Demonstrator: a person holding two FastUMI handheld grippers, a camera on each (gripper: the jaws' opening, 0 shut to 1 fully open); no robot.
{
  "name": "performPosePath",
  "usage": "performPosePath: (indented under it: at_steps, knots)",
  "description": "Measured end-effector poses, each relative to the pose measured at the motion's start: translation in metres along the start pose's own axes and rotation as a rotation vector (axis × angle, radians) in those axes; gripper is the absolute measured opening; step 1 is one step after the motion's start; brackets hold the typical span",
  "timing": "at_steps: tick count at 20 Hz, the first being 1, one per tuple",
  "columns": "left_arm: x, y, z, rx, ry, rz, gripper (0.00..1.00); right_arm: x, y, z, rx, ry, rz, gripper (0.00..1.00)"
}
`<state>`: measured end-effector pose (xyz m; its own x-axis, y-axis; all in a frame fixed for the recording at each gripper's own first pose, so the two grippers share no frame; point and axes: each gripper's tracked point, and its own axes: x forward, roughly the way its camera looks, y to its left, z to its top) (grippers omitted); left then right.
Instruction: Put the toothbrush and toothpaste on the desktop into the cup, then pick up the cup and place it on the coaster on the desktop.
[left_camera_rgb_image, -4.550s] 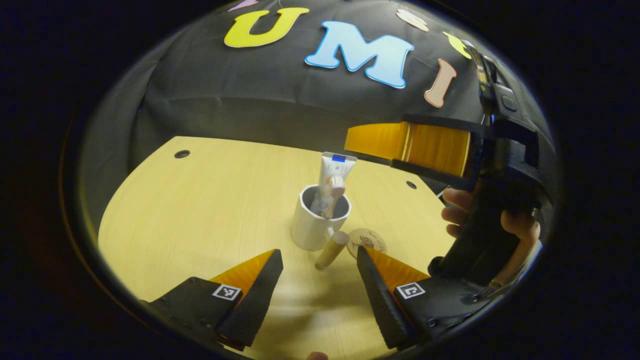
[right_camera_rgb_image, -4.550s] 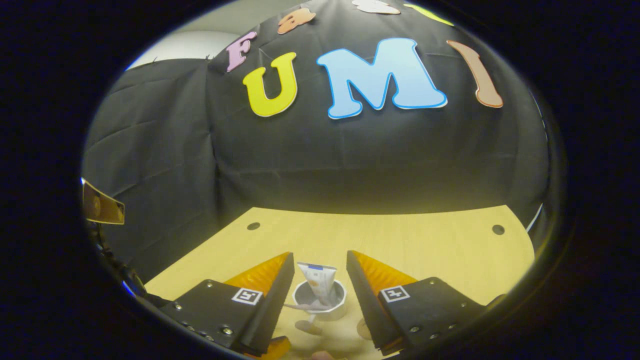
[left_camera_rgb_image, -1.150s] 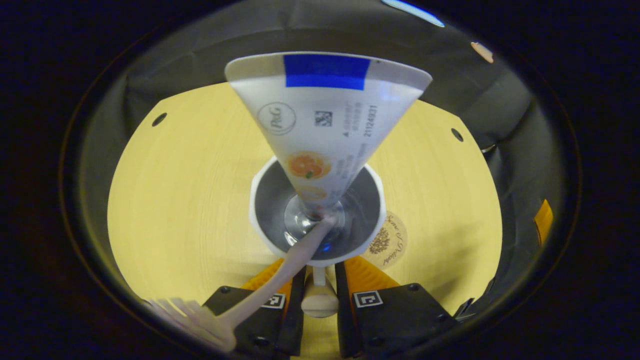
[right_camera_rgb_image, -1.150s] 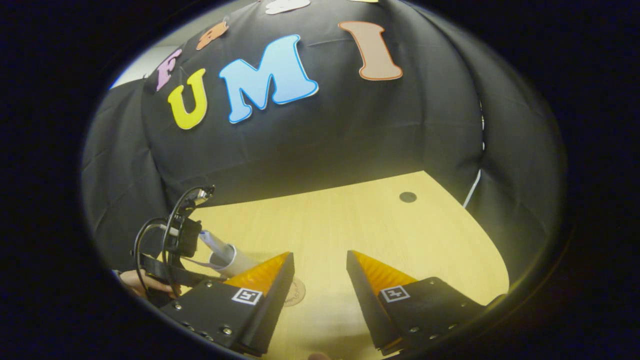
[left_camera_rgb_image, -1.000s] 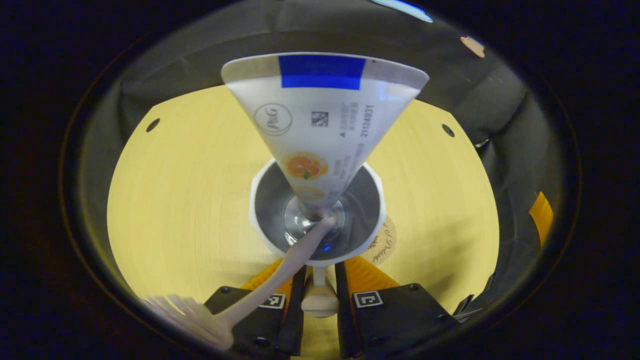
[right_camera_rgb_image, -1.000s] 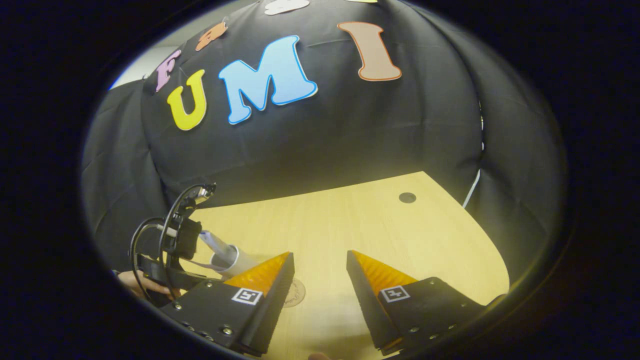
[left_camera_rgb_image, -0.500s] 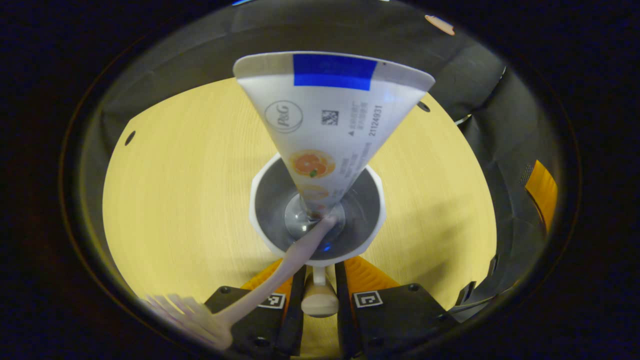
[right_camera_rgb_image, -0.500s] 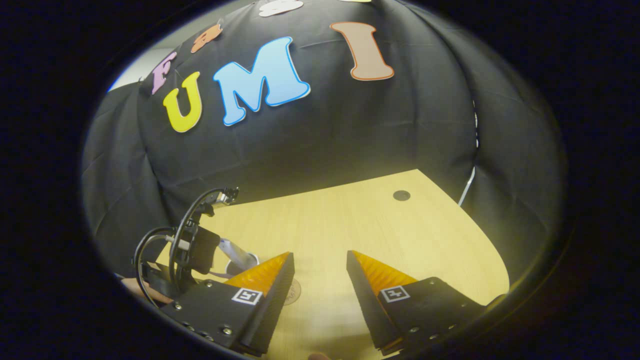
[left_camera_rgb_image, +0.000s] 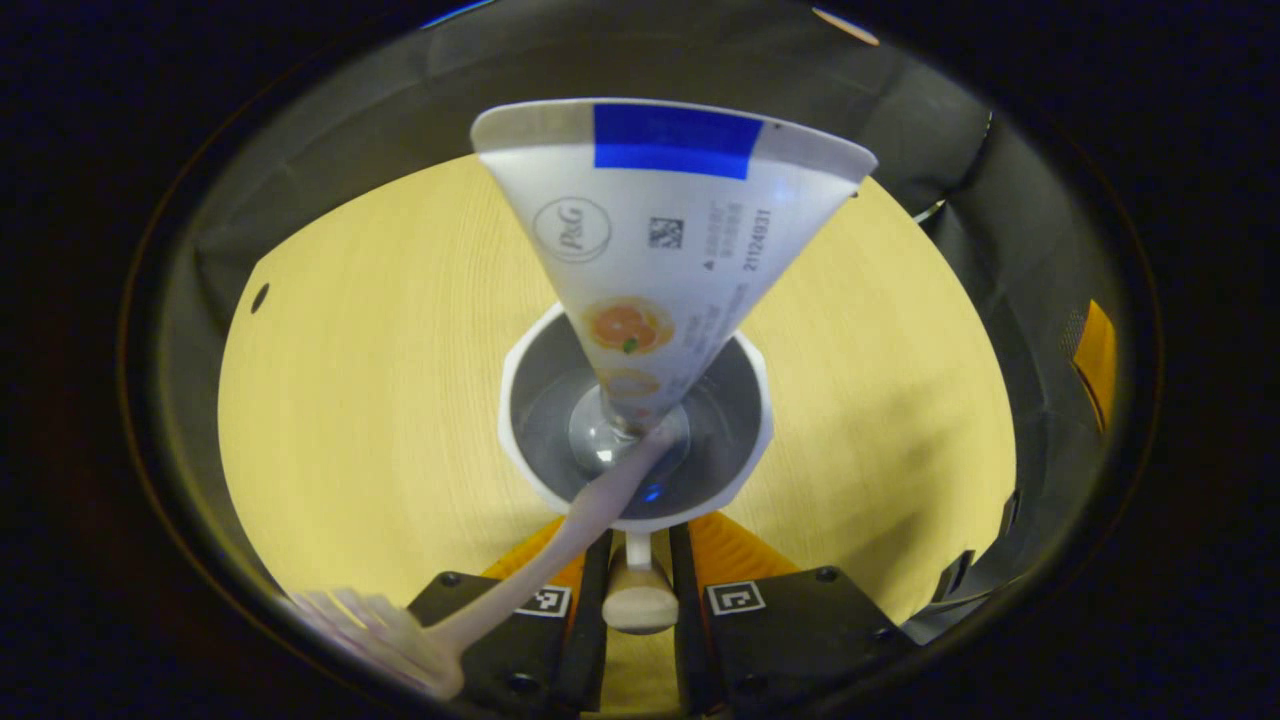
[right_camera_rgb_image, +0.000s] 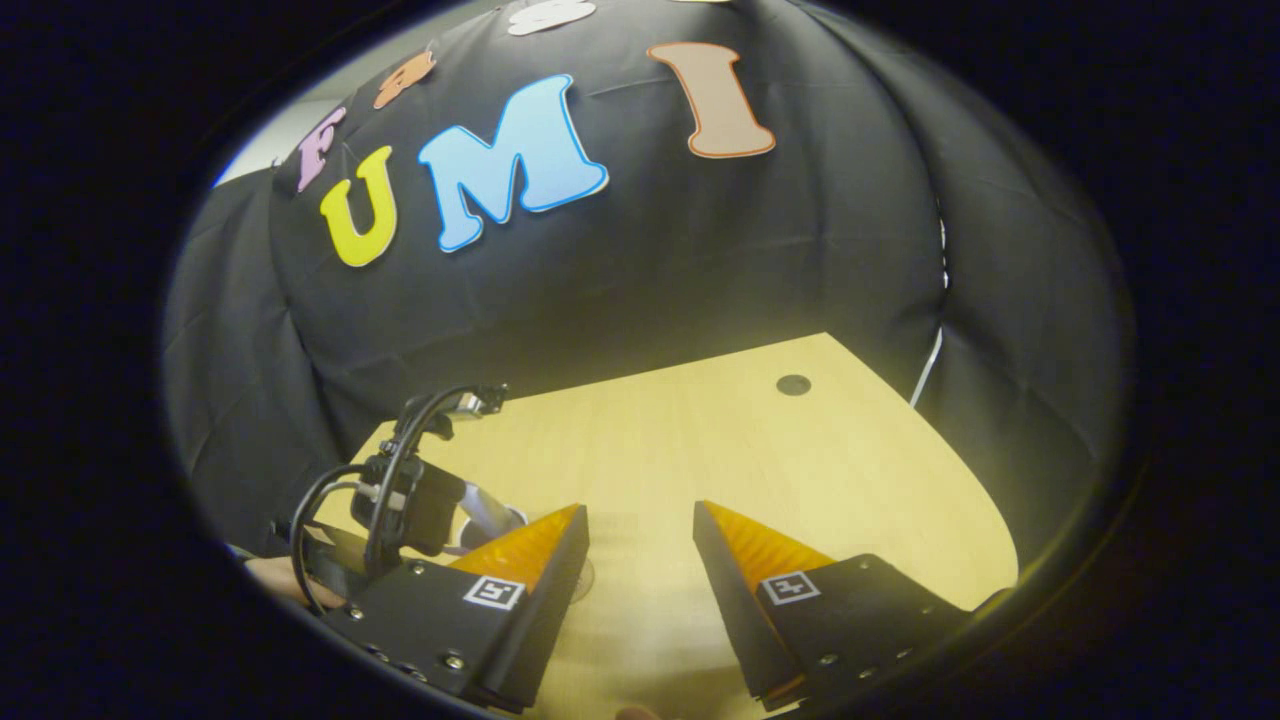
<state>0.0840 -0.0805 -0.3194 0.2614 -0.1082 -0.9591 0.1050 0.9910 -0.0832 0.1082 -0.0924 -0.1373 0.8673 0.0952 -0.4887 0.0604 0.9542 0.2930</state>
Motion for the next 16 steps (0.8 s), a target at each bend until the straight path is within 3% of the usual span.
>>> performPosePath:
  at_steps: [10, 11, 12, 14, 16]
  knots:
    - [-0.013, -0.009, 0.003, -0.053, -0.064, -0.032, 0.39, -0.013, 0.007, 0.007, -0.025, -0.016, 0.016, 0.71]
    - [-0.017, -0.009, 0.002, -0.057, -0.078, -0.029, 0.50, -0.016, 0.008, 0.011, -0.032, -0.024, 0.018, 0.71]
    - [-0.023, -0.010, 0.003, -0.064, -0.097, -0.033, 0.51, -0.019, 0.010, 0.012, -0.039, -0.031, 0.022, 0.71]
    - [-0.036, -0.014, 0.001, -0.087, -0.132, -0.045, 0.66, -0.026, 0.014, 0.016, -0.056, -0.045, 0.034, 0.70]
    - [-0.052, -0.014, -0.003, -0.104, -0.170, -0.049, 0.69, -0.035, 0.020, 0.020, -0.079, -0.060, 0.050, 0.71]
